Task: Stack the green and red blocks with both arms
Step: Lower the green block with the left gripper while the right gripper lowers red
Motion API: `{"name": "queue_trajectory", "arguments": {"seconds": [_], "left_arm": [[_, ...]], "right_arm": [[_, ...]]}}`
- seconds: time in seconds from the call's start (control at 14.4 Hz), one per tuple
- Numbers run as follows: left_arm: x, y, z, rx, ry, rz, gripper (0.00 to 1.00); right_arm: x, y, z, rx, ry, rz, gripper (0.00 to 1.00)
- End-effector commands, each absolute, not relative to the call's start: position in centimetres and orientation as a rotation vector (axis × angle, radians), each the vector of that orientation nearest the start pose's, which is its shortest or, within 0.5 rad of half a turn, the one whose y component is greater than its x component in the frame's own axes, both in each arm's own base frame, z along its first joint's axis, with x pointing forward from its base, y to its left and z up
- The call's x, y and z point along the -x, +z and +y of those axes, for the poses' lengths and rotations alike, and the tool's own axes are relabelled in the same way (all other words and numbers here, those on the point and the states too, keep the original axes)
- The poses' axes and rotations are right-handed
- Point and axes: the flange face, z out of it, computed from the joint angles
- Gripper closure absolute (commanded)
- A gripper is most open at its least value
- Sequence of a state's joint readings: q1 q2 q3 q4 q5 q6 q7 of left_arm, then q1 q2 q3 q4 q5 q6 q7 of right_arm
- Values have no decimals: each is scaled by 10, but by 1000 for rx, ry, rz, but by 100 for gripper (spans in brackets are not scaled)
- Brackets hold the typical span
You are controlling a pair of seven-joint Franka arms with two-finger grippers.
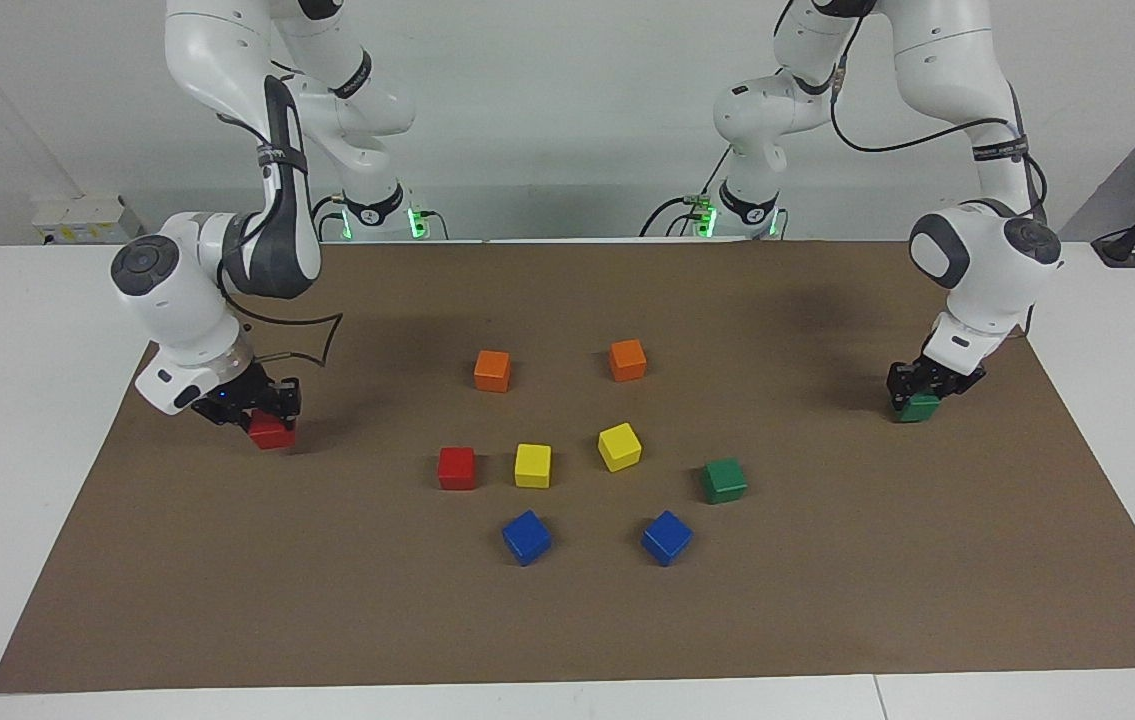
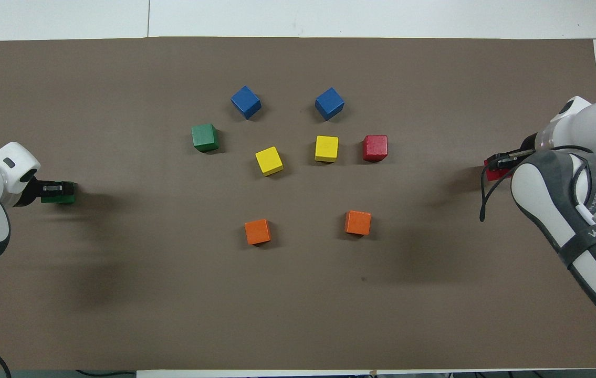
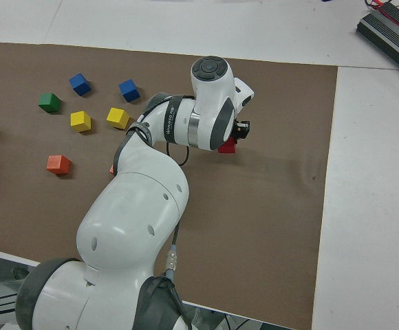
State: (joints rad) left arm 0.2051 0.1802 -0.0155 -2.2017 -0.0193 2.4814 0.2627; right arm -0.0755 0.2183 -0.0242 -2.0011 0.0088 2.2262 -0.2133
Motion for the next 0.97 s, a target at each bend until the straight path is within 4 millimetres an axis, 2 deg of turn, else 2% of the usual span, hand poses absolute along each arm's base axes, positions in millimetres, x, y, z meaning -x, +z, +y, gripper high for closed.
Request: {"name": "queue_trajectory", "arguments": {"seconds": [0.0, 0.28, 0.35, 0.42, 0.55, 0.9], "left_arm": [[-551, 296, 110, 3125, -159, 99, 100], [-551, 293, 110, 3129, -138, 106, 100], [-550, 292, 109, 3129, -131, 115, 63], [-551, 292, 108, 3129, -128, 130, 1], [-559, 303, 109, 3134, -89, 169, 0], [-589, 364, 105, 3148, -10, 200, 0]], "right_arm": [[-588, 347, -60, 3140, -51, -149, 100], [-588, 339, -59, 3143, -72, -132, 100], [-589, 337, -57, 3143, -74, -134, 100], [-589, 333, -56, 3143, -70, -117, 100], [-589, 329, -54, 3143, -63, -105, 100], [-593, 321, -54, 3145, -91, -98, 100]]}}
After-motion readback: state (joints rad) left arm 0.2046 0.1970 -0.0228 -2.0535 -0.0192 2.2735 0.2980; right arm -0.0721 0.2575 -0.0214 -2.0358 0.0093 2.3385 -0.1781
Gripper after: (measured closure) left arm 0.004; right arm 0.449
